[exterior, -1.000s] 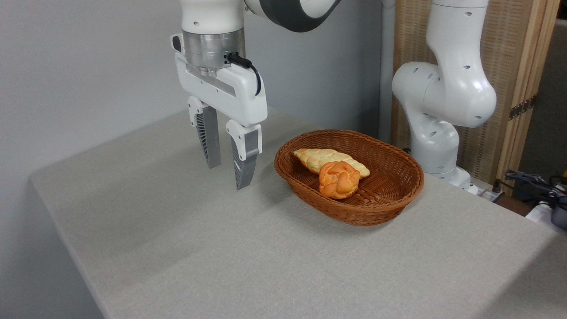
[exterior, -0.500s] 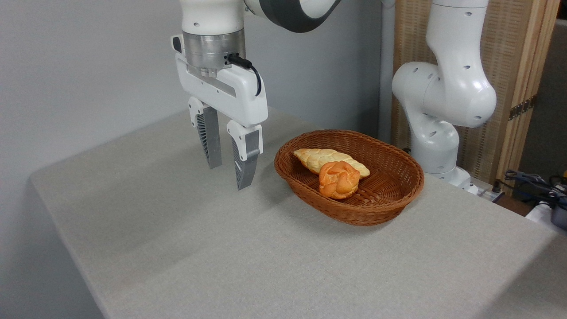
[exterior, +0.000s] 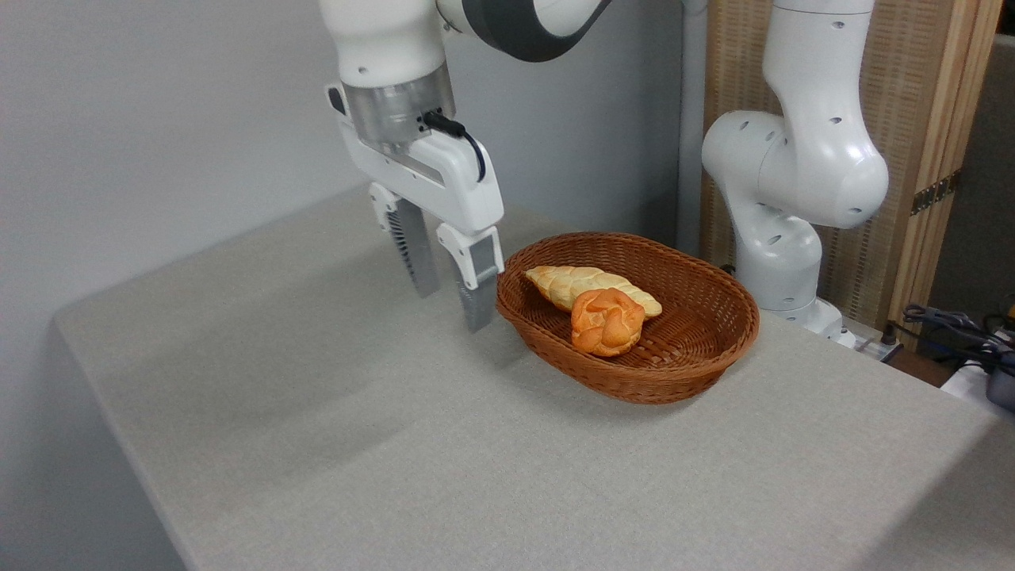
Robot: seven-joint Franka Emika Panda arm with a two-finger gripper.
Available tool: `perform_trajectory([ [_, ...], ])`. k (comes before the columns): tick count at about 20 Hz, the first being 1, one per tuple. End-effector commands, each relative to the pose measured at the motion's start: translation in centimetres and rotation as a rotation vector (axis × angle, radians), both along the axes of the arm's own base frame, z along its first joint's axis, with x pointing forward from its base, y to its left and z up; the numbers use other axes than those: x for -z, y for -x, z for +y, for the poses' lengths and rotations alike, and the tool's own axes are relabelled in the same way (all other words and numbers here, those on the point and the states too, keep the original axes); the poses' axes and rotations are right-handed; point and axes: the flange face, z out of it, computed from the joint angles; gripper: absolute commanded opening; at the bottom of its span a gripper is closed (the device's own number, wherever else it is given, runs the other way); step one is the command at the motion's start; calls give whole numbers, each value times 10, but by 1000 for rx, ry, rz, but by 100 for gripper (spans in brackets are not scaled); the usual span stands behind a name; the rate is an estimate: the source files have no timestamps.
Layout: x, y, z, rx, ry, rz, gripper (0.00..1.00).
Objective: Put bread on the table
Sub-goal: 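Move the gripper over the basket and lower it onto the orange bun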
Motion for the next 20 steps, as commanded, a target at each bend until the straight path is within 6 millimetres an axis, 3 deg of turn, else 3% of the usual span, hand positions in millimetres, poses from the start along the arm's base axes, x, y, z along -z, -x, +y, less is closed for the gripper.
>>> perform_trajectory([
  [1,14,33,2,38,12,84,100],
  [8,61,95,20,127,19,222,100],
  [13,90,113,46,129,17,325,100],
  [20,117,114,42,146,12,382,100],
])
